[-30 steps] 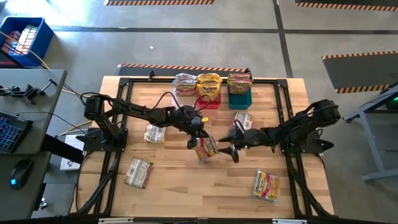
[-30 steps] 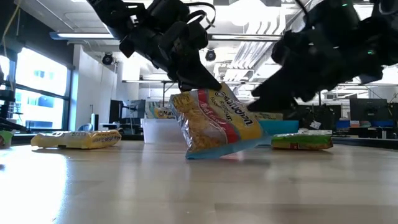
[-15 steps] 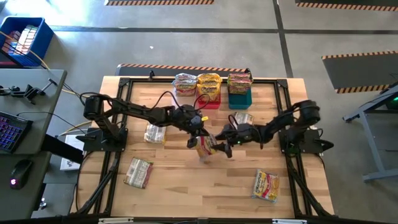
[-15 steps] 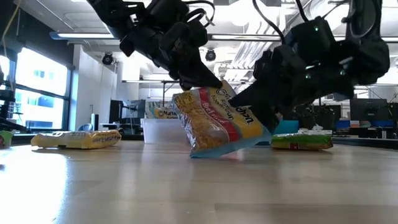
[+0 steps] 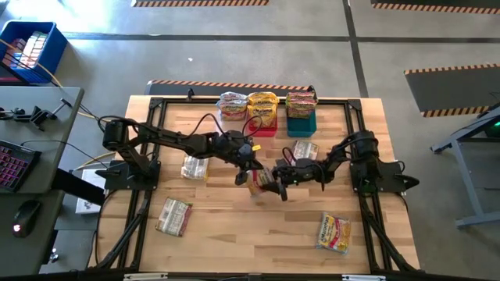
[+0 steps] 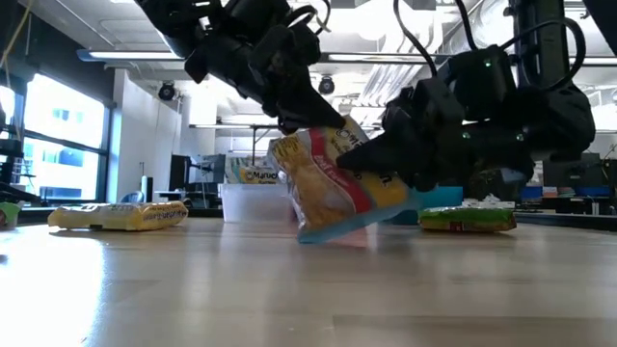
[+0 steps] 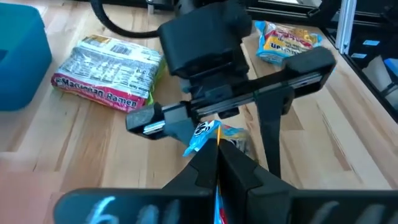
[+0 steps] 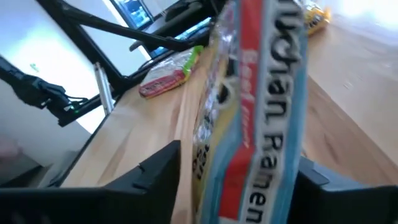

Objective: Sort Maruchan noodles
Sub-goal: Put the blue noodle pack into the transparent bin

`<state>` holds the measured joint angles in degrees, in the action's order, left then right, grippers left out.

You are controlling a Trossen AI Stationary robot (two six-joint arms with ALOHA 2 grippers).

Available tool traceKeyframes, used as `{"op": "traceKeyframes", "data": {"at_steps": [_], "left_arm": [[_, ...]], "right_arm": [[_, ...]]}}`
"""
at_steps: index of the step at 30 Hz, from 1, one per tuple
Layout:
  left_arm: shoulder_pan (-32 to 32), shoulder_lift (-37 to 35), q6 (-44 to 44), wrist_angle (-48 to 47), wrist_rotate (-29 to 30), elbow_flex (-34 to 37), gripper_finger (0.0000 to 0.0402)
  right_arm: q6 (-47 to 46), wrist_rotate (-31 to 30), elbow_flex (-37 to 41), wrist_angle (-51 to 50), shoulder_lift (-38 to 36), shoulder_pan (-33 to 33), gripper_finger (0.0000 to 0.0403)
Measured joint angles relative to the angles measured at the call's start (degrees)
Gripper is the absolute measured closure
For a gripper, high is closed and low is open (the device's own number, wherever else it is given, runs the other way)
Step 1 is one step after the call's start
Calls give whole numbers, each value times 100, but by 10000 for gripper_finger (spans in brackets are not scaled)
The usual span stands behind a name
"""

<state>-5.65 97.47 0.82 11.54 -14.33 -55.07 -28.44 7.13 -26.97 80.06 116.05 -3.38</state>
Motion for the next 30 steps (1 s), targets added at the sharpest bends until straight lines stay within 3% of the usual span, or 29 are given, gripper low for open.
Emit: {"op": "traceKeyframes", "data": {"at_steps": [8,11,16,23,30], "left_arm": [[23,-321,-246,-421,-58,-3,400],[48,-615,-308,-439,-38,-2,397],[50,-1151,-351,35,-37,518,394],[37,-2004,-295,1825,13,2177,394],[30,-2899,-103,2638,392,3353,394]], "right_arm": [[180,-16,-35,126,0,-85,320],[280,24,-35,113,-7,-76,339],[419,26,-32,105,-41,-75,334],[520,261,-30,-273,-493,78,334],[923,297,-331,-2228,-1524,316,338]]}}
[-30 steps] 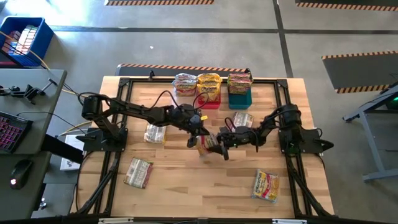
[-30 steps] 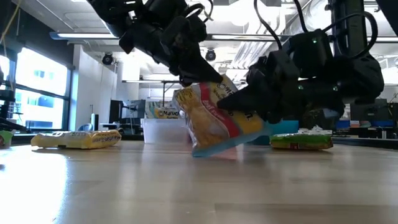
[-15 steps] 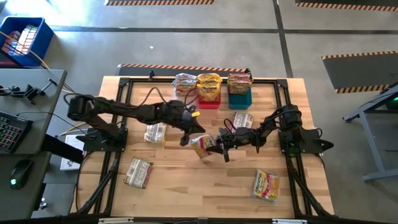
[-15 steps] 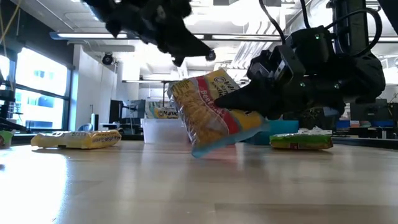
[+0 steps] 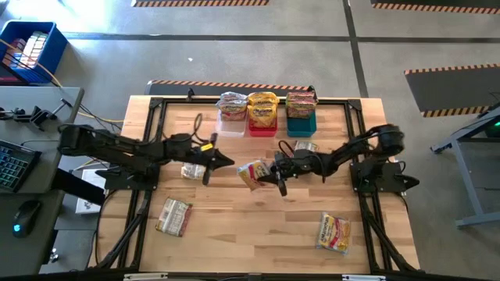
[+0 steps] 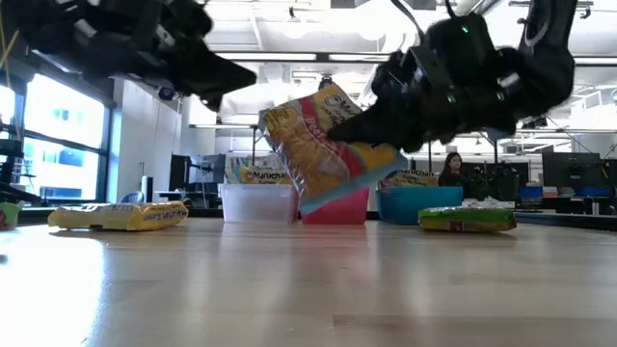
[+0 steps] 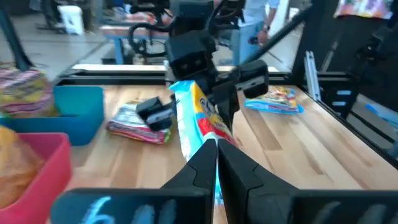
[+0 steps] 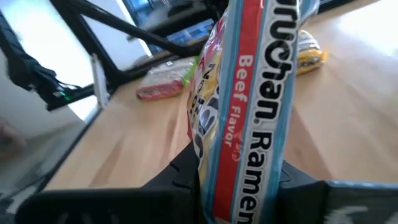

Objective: Sort Maruchan noodles
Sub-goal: Put the blue noodle pack into the transparent bin

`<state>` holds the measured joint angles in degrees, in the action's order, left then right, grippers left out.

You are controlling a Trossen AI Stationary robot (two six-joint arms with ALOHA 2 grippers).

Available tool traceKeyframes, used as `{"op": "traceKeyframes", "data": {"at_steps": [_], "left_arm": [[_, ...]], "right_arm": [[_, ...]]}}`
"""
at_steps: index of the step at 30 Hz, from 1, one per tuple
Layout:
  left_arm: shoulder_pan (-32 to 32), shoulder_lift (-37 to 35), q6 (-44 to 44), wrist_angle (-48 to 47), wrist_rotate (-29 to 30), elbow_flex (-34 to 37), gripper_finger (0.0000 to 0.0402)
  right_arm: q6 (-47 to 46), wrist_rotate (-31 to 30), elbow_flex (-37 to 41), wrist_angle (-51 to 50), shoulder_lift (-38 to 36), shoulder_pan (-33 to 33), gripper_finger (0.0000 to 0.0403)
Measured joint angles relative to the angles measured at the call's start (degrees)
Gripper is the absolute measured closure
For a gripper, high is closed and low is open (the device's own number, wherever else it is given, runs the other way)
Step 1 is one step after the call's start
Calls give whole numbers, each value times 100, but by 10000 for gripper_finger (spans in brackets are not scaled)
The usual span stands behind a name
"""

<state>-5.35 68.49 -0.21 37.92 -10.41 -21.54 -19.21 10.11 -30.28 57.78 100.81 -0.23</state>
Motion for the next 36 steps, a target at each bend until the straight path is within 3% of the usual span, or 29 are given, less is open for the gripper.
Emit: {"op": "traceKeyframes", "data": {"at_steps": [5,8,11,20,25,29,36], "left_arm": [[-4,-568,249,492,201,552,394],[4,-826,455,862,201,895,394],[12,-1035,463,960,208,1194,394],[7,-1215,426,1003,269,1525,394],[10,-1215,730,1001,295,1525,394],[9,-1215,903,897,295,1525,394],[7,-1170,426,-282,698,1063,376]], "right_arm": [[420,-147,-624,-2040,-694,-12,338],[648,-535,-1152,-3472,-874,-51,338],[838,-864,-1784,-4763,-878,-61,338],[1906,-1013,-4053,-7813,-669,320,338],[2422,-1186,-4779,-8757,-423,548,339],[2656,-1312,-4925,-9037,-250,588,339],[3024,-1059,-4904,-9059,-23,591,338]]}}
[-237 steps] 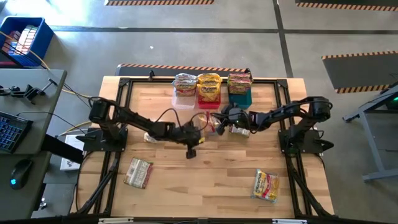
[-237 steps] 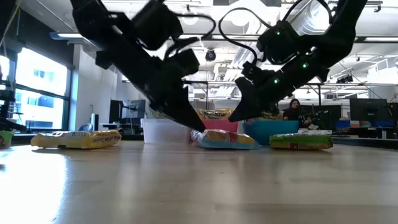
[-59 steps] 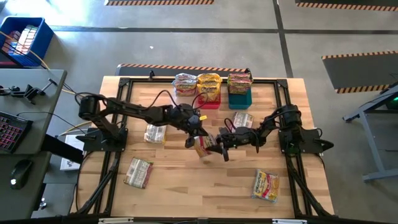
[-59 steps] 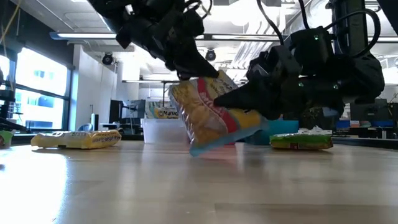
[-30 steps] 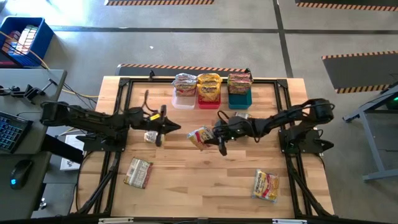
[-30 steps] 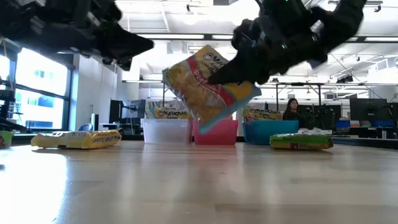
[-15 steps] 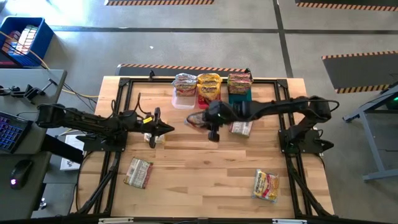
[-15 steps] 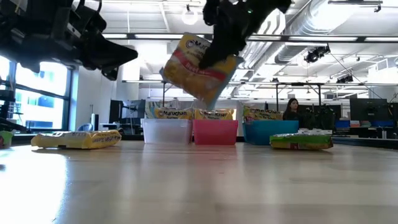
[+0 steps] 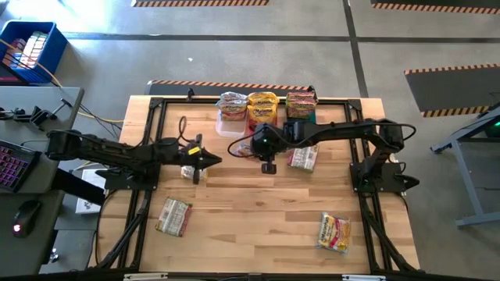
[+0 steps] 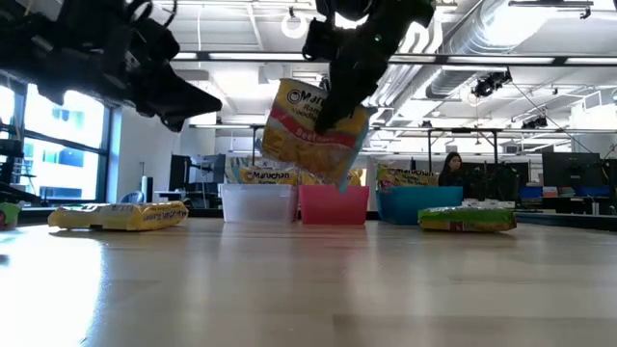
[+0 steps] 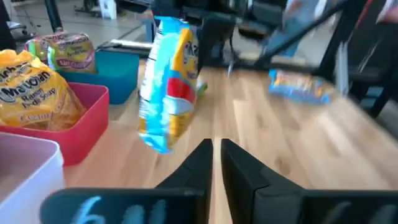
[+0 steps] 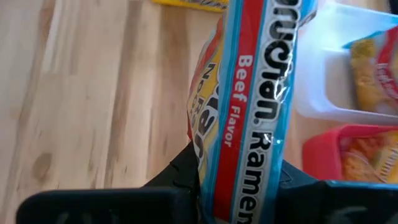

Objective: Sort Maruchan noodles
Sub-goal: Put the blue noodle pack into the transparent bin

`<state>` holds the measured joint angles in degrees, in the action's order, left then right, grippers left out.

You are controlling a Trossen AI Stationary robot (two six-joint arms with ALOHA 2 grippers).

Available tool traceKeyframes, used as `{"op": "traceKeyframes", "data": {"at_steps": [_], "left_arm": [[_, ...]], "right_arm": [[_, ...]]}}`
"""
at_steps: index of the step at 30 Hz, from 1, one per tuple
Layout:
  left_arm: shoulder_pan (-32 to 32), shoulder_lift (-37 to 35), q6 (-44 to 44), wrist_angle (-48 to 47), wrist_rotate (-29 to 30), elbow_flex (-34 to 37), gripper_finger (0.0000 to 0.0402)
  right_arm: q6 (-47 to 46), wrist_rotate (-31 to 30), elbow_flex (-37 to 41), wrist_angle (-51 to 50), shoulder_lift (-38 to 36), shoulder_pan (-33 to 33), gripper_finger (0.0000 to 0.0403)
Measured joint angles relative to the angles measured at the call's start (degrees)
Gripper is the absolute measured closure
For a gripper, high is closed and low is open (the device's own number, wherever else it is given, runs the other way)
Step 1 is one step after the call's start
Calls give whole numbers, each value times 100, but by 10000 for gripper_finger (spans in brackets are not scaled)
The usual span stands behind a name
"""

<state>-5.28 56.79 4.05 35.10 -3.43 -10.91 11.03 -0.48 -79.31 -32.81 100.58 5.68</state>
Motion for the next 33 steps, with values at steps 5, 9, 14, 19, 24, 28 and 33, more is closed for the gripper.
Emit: {"op": "traceKeyframes", "data": {"at_steps": [5,9,14,19,24,28,33], "left_arm": [[11,7,-475,-988,0,-633,341],[15,148,-416,-1332,-15,-979,307],[46,755,-126,-1180,-45,-1057,270],[129,1363,-125,-473,-230,-1066,242],[64,1514,-533,-528,-252,-1277,226],[-9,1133,-749,-1606,-310,-1531,228],[-28,584,-456,-1602,-35,-1133,255]], "right_arm": [[148,273,1,42,37,5,338],[113,152,1,47,37,-101,337],[108,54,5,147,171,-312,337],[361,52,12,284,443,-348,337],[748,-69,-73,343,483,-169,336],[994,-276,-547,294,498,151,336],[1264,-294,-1422,-253,836,593,336]]}}
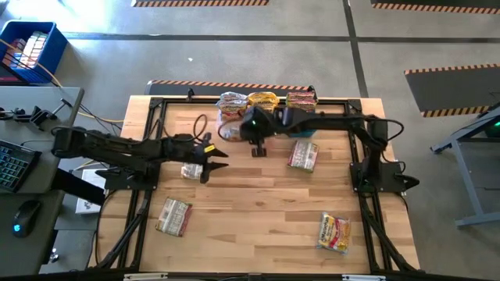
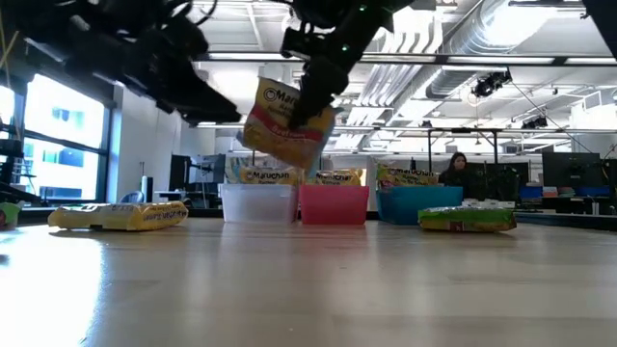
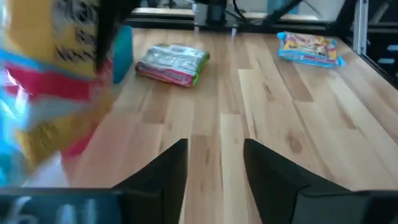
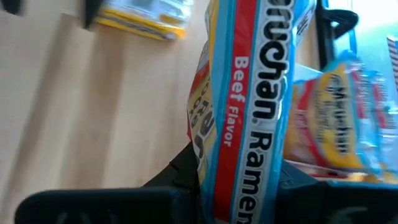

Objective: Sort Maruchan noodles
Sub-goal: Put the blue noodle pack into the transparent bin

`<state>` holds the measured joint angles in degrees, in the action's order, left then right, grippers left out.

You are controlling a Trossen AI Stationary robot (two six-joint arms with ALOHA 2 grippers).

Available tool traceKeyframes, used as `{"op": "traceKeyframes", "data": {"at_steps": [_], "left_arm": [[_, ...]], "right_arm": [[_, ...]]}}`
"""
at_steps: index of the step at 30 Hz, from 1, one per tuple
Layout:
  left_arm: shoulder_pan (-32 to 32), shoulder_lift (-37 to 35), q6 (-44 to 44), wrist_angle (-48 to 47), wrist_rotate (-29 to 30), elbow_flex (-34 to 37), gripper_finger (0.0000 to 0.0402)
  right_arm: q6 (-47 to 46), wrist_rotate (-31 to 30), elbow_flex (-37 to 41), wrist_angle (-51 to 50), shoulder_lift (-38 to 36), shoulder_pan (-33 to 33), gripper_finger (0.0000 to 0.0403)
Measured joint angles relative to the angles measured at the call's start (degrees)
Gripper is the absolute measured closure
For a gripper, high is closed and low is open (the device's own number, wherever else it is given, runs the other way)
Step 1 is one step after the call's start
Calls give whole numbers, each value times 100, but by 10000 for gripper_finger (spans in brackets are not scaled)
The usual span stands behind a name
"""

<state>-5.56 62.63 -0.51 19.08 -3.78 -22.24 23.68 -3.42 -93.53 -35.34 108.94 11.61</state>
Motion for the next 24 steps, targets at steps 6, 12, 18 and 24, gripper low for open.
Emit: {"op": "traceKeyframes", "data": {"at_steps": [6,12,18,24], "left_arm": [[-14,-627,192,634,551,824,307],[-15,-739,361,868,598,1140,356],[-15,-737,582,909,598,1265,391],[-15,-737,719,966,600,1267,400]], "right_arm": [[476,22,-1200,-705,679,474,336],[833,294,-2658,-1582,1596,894,336],[1109,389,-4095,-2333,2512,1174,336],[1512,592,-3861,-1988,2586,1295,336]]}}
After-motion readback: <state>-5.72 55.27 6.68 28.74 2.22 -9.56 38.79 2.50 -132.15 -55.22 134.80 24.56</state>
